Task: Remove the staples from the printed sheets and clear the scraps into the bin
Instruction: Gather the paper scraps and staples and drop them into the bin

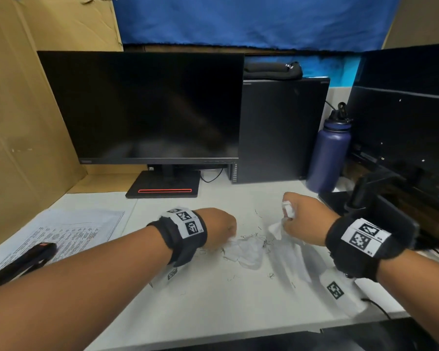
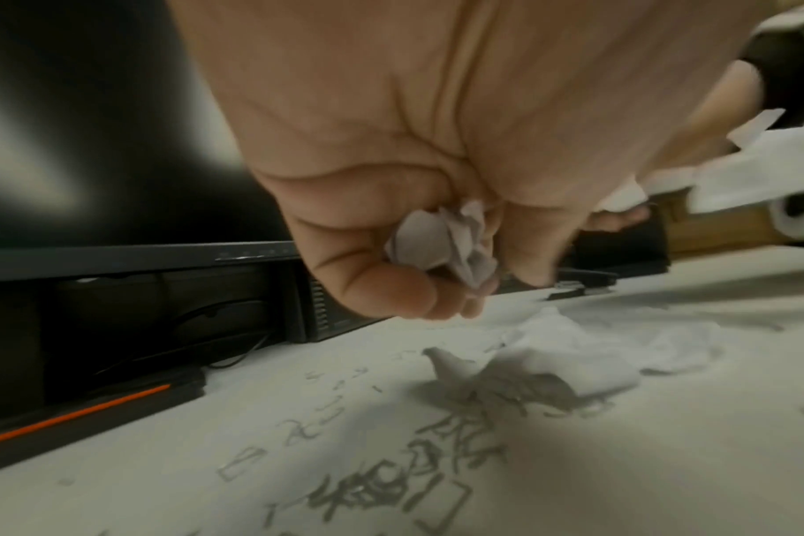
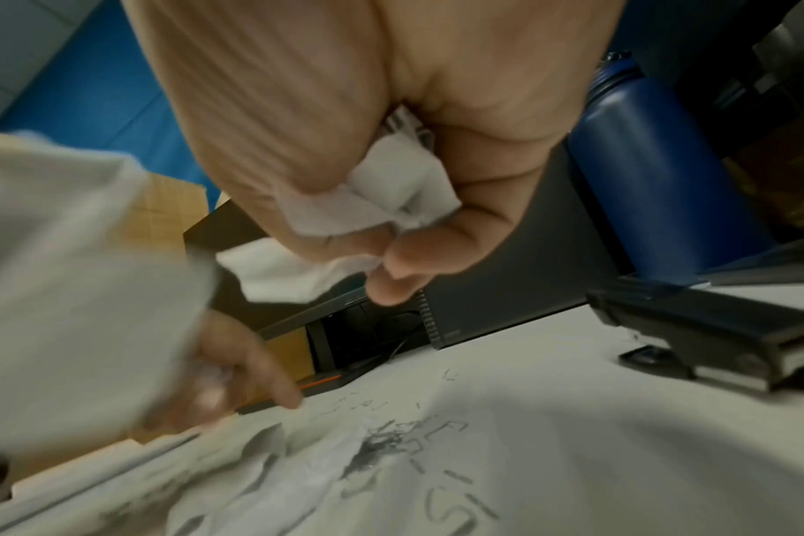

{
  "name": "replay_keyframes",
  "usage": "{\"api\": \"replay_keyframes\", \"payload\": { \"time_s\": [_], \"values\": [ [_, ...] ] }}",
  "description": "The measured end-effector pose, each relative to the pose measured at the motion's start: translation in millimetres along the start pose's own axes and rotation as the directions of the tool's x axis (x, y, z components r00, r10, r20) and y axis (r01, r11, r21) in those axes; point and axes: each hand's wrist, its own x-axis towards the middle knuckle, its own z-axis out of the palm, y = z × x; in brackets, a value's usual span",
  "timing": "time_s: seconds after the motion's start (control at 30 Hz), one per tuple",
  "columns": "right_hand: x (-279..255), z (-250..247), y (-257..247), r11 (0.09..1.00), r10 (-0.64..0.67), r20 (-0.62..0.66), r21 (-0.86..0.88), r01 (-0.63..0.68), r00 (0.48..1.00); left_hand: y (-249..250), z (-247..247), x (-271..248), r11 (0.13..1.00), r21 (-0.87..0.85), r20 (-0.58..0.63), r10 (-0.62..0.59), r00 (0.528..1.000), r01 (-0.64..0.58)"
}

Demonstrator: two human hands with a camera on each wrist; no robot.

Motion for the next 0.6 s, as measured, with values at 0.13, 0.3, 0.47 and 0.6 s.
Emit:
{"api": "replay_keyframes", "payload": {
  "time_s": [0.13, 0.3, 0.47, 0.6],
  "values": [
    [3, 6, -4, 0.987, -0.025, 0.037, 0.161, 0.019, 0.999, 15, 16, 5, 0.996, 0.07, 0.032, 0.046, 0.998, -0.048],
    [-4, 9, 3, 0.991, 0.007, 0.041, 0.132, -0.012, 0.999, 9, 16, 11, 0.992, 0.125, 0.01, -0.006, 1.0, 0.005],
    [-26, 11, 20, 0.999, -0.03, 0.185, 0.027, 0.025, 0.982, 0, 16, 6, 0.998, 0.069, -0.018, -0.006, 1.0, 0.007],
    [-27, 15, 13, 1.0, 0.022, 0.207, -0.002, -0.022, 0.978, 0, 7, 8, 1.0, -0.007, -0.112, -0.02, 0.994, 0.019]
  ]
}}
